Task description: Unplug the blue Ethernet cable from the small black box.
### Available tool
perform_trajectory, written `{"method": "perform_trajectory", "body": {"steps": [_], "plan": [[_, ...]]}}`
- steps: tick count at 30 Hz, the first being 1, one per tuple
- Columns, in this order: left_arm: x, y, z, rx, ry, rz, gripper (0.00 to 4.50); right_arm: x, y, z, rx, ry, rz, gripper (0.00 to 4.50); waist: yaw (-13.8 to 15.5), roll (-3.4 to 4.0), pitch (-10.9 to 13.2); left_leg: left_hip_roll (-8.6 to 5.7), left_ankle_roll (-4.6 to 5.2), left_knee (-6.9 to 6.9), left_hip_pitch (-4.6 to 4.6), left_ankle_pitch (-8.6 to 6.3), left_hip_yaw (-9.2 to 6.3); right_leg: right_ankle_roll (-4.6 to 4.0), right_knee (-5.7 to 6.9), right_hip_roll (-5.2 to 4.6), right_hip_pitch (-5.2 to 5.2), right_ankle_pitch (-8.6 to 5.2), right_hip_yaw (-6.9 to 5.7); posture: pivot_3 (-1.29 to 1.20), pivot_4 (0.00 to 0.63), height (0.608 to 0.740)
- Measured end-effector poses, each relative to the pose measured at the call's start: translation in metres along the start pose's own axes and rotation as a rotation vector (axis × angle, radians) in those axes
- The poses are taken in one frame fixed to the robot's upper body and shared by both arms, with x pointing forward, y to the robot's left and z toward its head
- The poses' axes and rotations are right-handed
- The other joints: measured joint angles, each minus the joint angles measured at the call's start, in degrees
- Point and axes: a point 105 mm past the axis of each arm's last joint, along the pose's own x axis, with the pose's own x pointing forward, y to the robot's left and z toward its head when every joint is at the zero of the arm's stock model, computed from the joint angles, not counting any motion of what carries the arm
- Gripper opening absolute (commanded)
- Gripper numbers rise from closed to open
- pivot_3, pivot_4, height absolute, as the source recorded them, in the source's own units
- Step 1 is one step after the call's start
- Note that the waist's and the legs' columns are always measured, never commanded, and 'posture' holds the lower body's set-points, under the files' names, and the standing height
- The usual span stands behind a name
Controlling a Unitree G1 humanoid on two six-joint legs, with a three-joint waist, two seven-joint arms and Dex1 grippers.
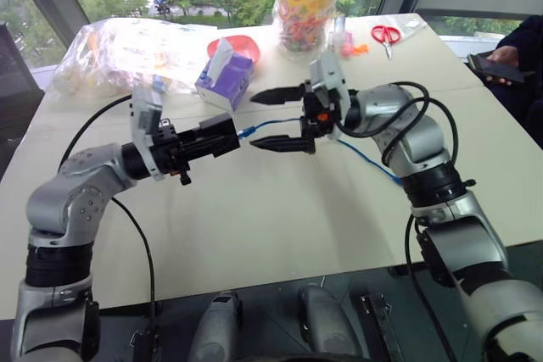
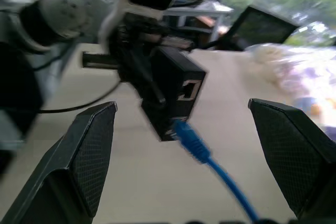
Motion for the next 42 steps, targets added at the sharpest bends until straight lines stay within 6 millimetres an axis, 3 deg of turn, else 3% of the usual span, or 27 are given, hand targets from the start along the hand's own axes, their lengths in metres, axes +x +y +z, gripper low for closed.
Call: {"method": "perform_trajectory", "body": {"steps": [8, 21, 24, 29, 30, 41, 42], "plan": [[0.000, -0.005, 0.003, -0.040, 0.011, -0.043, 0.51, 0.006, 0.010, -0.006, 0.109, 0.009, 0.113, 4.19, -0.2, 0.00, 0.0, 0.01, 0.00, -0.01, -0.01, 0.00, 0.01, 0.02, 0.01, 0.01, -0.05, 0.01, 0.00, 0.00, 0.150, 0.740], [-0.001, -0.021, 0.007, -0.053, 0.050, -0.116, 0.51, 0.012, 0.000, -0.021, 0.153, 0.048, 0.091, 4.19, -0.2, 0.00, 0.0, 0.01, -0.01, -0.01, -0.05, 0.00, 0.01, 0.02, 0.01, 0.02, -0.10, 0.01, 0.00, 0.00, 0.150, 0.740], [-0.002, -0.020, 0.007, -0.052, 0.054, -0.114, 0.51, 0.011, 0.001, -0.022, 0.153, 0.056, 0.098, 2.91, -0.2, 0.00, 0.0, 0.01, -0.01, -0.01, -0.05, 0.00, 0.01, 0.03, 0.01, 0.02, -0.10, 0.01, 0.00, 0.00, 0.150, 0.740], [-0.002, -0.020, 0.007, -0.051, 0.054, -0.114, 0.51, 0.009, 0.000, -0.026, 0.164, 0.064, 0.098, 0.28, -0.2, 0.00, 0.0, 0.01, -0.01, -0.01, -0.05, 0.00, 0.01, 0.02, 0.01, 0.02, -0.10, 0.00, 0.00, 0.00, 0.150, 0.740], [-0.002, -0.020, 0.007, -0.049, 0.053, -0.112, 0.51, 0.009, 0.001, -0.026, 0.163, 0.066, 0.103, 0.04, -0.2, 0.00, 0.0, 0.01, -0.01, -0.01, -0.05, 0.00, 0.01, 0.03, 0.01, 0.01, -0.10, 0.00, 0.00, 0.00, 0.150, 0.740], [-0.002, -0.024, 0.006, -0.031, 0.063, -0.123, 0.51, 0.009, 0.004, -0.027, 0.189, 0.075, 0.131, 0.04, -0.2, 0.00, 0.0, 0.01, -0.01, -0.02, -0.05, 0.00, 0.01, 0.02, 0.01, 0.02, -0.10, 0.00, 0.00, 0.00, 0.150, 0.740], [-0.003, -0.024, 0.006, -0.031, 0.065, -0.125, 0.51, 0.009, 0.005, -0.027, 0.201, 0.076, 0.138, 0.33, -0.2, 0.00, 0.0, 0.01, -0.01, -0.02, -0.05, 0.00, 0.01, 0.02, 0.01, 0.02, -0.10, 0.00, 0.00, 0.00, 0.150, 0.740]]}}
